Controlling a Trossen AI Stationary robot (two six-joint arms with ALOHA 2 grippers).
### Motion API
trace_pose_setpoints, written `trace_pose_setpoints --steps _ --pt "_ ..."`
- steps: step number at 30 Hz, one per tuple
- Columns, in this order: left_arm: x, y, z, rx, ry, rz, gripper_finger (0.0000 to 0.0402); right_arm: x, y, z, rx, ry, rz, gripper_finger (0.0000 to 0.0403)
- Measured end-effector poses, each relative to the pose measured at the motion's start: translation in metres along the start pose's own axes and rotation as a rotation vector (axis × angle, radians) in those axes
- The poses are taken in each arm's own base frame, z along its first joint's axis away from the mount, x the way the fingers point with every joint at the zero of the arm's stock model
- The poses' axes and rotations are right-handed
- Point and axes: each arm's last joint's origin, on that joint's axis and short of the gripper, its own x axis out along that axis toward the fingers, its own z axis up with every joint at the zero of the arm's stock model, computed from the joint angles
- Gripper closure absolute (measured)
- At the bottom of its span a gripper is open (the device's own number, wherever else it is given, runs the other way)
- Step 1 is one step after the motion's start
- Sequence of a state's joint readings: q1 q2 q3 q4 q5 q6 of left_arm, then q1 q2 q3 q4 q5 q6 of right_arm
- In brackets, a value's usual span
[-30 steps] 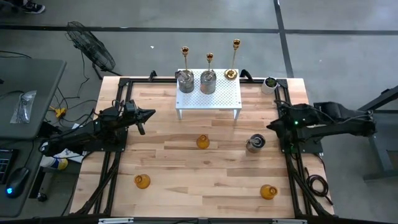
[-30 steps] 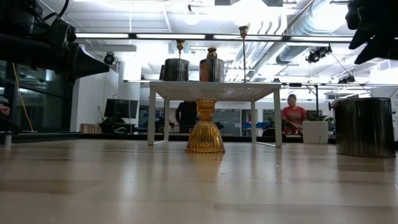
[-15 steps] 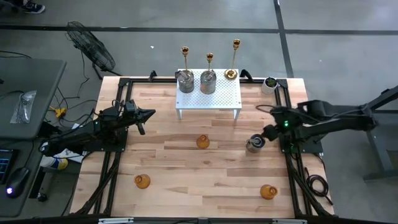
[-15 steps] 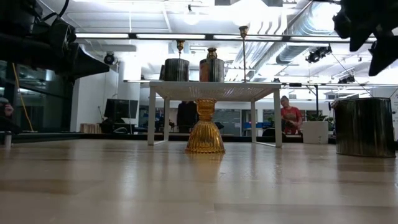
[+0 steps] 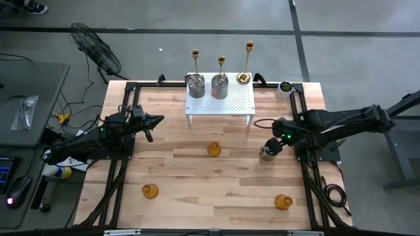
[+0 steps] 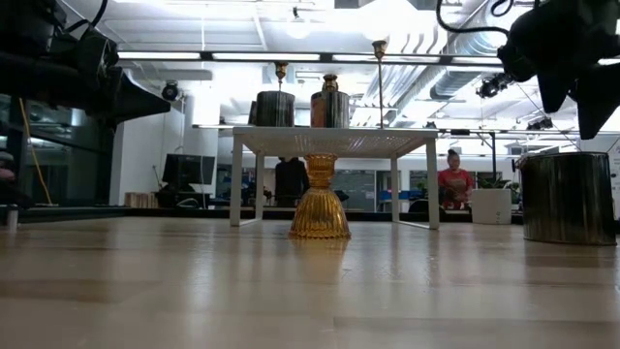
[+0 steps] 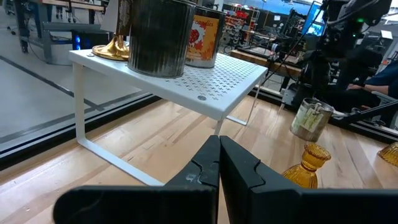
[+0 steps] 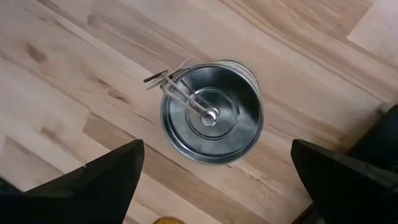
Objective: Pick & Place candle stick holders
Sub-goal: Put the scented candle on the shelf
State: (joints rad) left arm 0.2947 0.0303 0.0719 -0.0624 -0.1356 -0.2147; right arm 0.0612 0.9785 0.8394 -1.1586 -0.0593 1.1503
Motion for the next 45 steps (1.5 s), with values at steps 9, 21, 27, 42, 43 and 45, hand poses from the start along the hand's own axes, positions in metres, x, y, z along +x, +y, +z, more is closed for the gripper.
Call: trace_pose_setpoints --steps 9,21,27,42,43,45 --pt "0.0 0.0 0.0 0.0 0.0 0.0 0.0402 0.017 0.012 0.006 0.001 0.025 -0.059 0.0003" --pt "0.0 0.0 0.0 0.0 0.0 0.0 0.0402 0.031 0.021 0.007 0.015 0.029 -0.116 0.0003" --pt "0.0 0.0 0.0 0.0 0.0 0.0 0.0402 0.032 0.021 0.008 0.015 0.001 -0.129 0.0003" --pt "0.0 0.0 0.0 0.0 0.0 0.0 0.0401 0.056 0.018 0.004 0.042 0.007 -0.14 0.0003" --pt "0.0 0.0 0.0 0.0 -0.001 0.0 0.0402 0.058 0.019 0.005 0.037 0.009 -0.135 0.0003" --pt "0.0 0.0 0.0 0.0 0.0 0.0 0.0402 0.063 0.02 0.005 0.03 0.02 -0.129 0.0003"
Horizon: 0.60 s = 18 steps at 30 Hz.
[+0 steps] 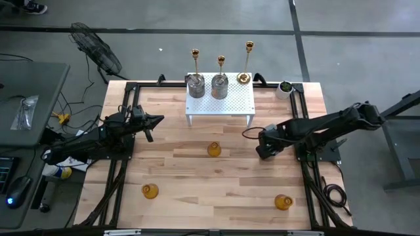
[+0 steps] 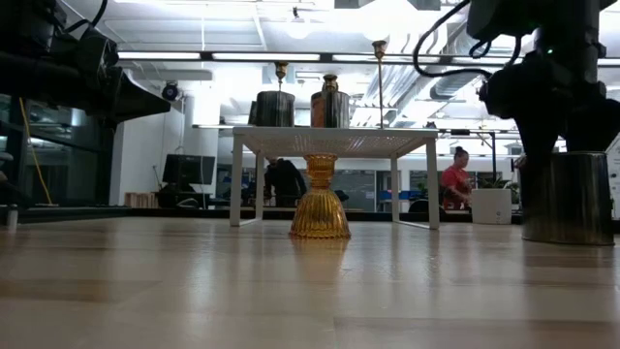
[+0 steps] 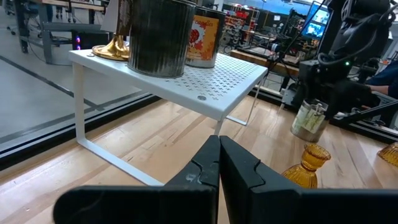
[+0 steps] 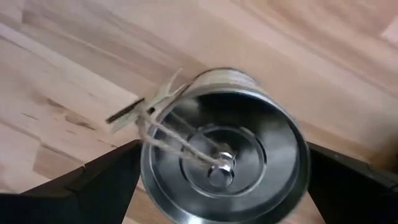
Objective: Pick & Place candle stick holders
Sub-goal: Put the scented candle on the shelf
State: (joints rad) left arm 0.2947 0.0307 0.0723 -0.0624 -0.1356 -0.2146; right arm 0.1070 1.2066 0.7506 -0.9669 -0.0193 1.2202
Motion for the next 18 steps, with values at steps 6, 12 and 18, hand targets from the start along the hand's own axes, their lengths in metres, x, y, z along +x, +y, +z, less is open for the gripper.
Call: trace_pose_setpoints --steps 6,12,18 --pt "0.0 0.0 0.0 0.0 0.0 0.0 0.0402 0.009 0.003 0.002 -0.005 0.019 -0.037 0.0011" --pt "0.0 0.0 0.0 0.0 0.0 0.0 0.0402 0.015 0.006 0.007 0.015 0.025 -0.045 0.0039" --pt "0.0 0.0 0.0 0.0 0.0 0.0 0.0402 0.015 0.007 0.007 0.062 0.026 -0.042 0.0046"
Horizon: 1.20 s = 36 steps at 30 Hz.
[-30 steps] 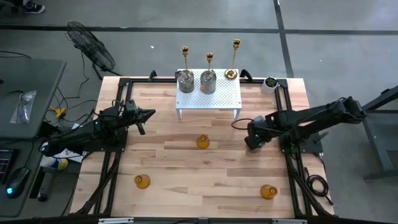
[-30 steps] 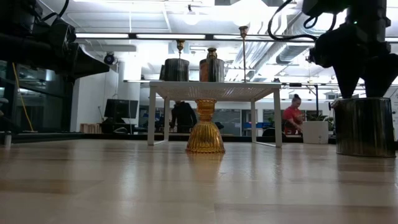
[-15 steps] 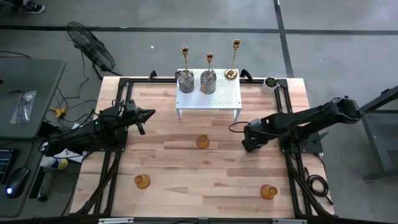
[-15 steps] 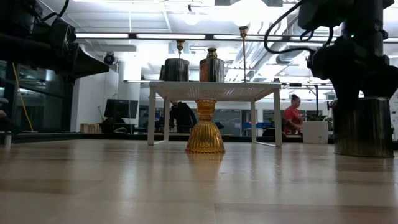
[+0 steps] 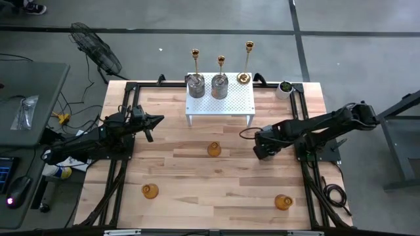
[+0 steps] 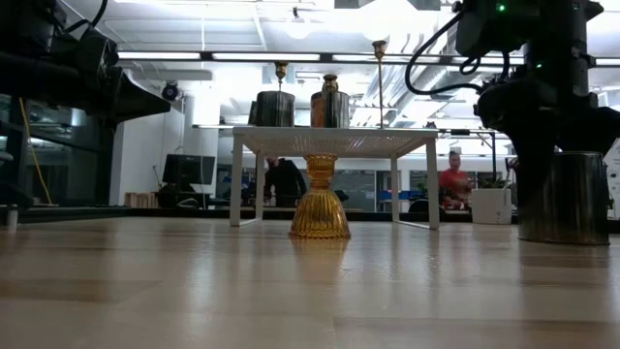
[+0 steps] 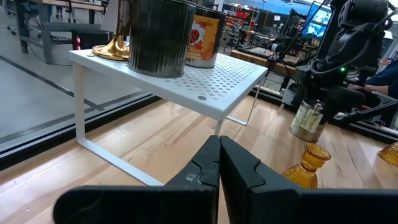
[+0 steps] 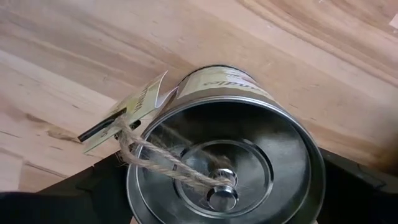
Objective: Pick & Place candle stick holders
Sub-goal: Put the scented candle on the shelf
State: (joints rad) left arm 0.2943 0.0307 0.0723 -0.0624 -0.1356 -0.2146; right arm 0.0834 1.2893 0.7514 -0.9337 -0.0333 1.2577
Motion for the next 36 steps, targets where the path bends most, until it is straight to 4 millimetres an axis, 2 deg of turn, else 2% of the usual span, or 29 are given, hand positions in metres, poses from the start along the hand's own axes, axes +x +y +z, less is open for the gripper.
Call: trace_pose_setpoints --steps 8,15,19,26,36 --pt "0.0 0.0 0.0 0.0 0.0 0.0 0.0402 -0.006 -0.002 -0.002 0.022 0.04 0.052 0.0054" --pt "0.0 0.0 0.0 0.0 0.0 0.0 0.0402 -0.023 -0.007 -0.001 0.045 0.051 0.067 0.0054" --pt "0.0 0.0 0.0 0.0 0.0 0.0 0.0402 -0.045 -0.007 0.002 0.023 0.031 0.058 0.0054" --pt "0.0 0.0 0.0 0.0 0.0 0.0 0.0402 -0.097 -0.008 0.014 -0.032 0.001 0.064 0.0054" --pt "0.0 0.0 0.0 0.0 0.0 0.0 0.0402 -0.164 -0.013 0.04 -0.108 -0.163 0.108 0.0054"
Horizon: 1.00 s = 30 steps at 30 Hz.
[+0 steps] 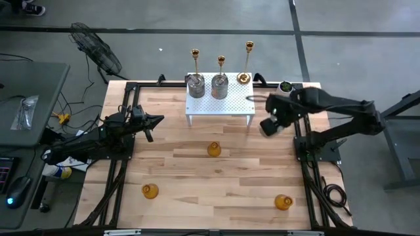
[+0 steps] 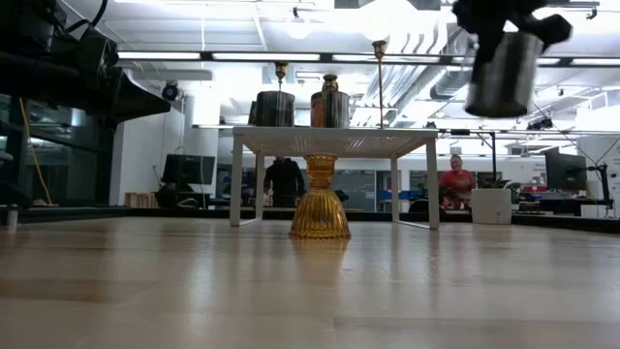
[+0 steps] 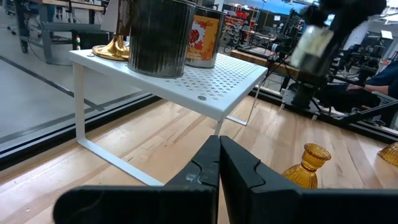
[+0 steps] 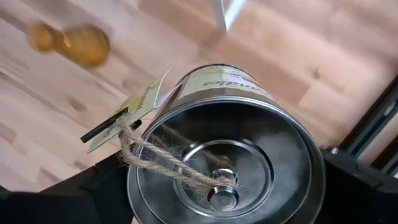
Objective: Pick & Place candle stick holders
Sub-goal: Put the scented candle on the shelf
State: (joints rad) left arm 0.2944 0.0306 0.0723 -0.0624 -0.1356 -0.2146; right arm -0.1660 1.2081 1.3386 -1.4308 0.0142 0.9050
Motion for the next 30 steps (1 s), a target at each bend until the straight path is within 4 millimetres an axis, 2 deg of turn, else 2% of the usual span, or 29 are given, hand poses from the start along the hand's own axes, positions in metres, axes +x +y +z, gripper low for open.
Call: trace_pose_setpoints --steps 5,12,30 --pt "0.0 0.0 0.0 0.0 0.0 0.0 0.0402 -0.023 0.003 0.022 -0.052 -0.095 0.015 0.0054" --pt "0.0 0.0 0.0 0.0 0.0 0.0 0.0402 -0.035 0.008 0.055 -0.042 -0.158 0.001 0.0054" --pt "0.0 0.0 0.0 0.0 0.0 0.0 0.0402 0.002 0.031 0.14 0.188 -0.138 -0.059 0.0053"
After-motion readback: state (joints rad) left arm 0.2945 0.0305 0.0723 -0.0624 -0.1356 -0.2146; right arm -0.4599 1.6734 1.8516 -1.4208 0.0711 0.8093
